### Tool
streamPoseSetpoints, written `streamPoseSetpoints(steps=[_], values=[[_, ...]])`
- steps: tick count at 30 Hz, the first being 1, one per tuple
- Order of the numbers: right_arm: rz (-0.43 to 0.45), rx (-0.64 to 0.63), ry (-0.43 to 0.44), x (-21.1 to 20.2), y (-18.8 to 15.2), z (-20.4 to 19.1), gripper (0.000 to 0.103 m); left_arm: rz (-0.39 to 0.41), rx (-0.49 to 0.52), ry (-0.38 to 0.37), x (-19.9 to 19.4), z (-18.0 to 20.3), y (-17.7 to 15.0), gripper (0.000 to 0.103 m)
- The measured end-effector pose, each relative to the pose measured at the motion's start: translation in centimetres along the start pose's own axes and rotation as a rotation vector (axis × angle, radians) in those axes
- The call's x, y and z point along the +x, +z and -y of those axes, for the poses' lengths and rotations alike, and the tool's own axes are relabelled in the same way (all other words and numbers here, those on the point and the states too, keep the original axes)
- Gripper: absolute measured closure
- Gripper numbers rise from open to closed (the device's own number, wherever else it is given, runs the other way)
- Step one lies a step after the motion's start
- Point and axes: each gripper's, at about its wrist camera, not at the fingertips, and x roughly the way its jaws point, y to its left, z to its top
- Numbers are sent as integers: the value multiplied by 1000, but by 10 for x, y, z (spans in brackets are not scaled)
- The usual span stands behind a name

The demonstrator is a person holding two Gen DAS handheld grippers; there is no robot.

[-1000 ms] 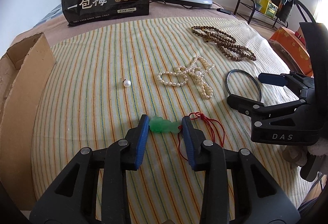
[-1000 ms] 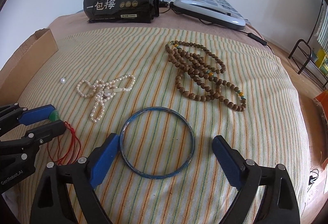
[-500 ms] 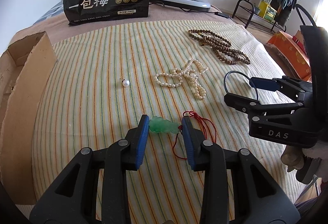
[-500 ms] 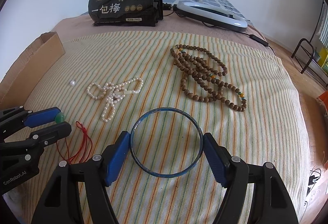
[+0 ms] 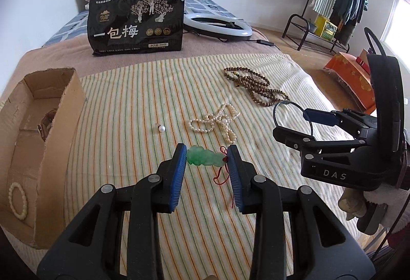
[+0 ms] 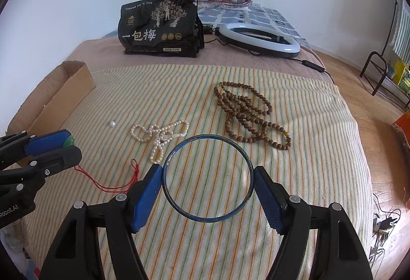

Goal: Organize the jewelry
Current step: 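Close the left tool on the jade pendant while the right tool grips the blue bangle rim, then carry the jade pendant with the left tool while the right tool carries the bangle to the box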

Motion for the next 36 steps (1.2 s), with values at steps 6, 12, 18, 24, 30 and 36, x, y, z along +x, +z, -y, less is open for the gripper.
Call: streamPoseSetpoints(steps=[6,12,18,24,30,36], values=[[39,18,17,-21,7,-6,29,44,-5,-10,-29,-4,10,71],[76,26,35,-39,18,-18,29,97,-7,-11,-60,-12,23,71],[110,18,54,-52,29,-35,29,147,-20,-6,-89,-28,35,71],[126,9,94,-56,39,-57,29,185,-41,23,-111,-52,45,71],[143,-22,137,-59,49,-88,29,210,-91,65,-127,-88,55,71],[148,-63,192,-60,54,-124,29,231,-151,112,-141,-130,62,71]])
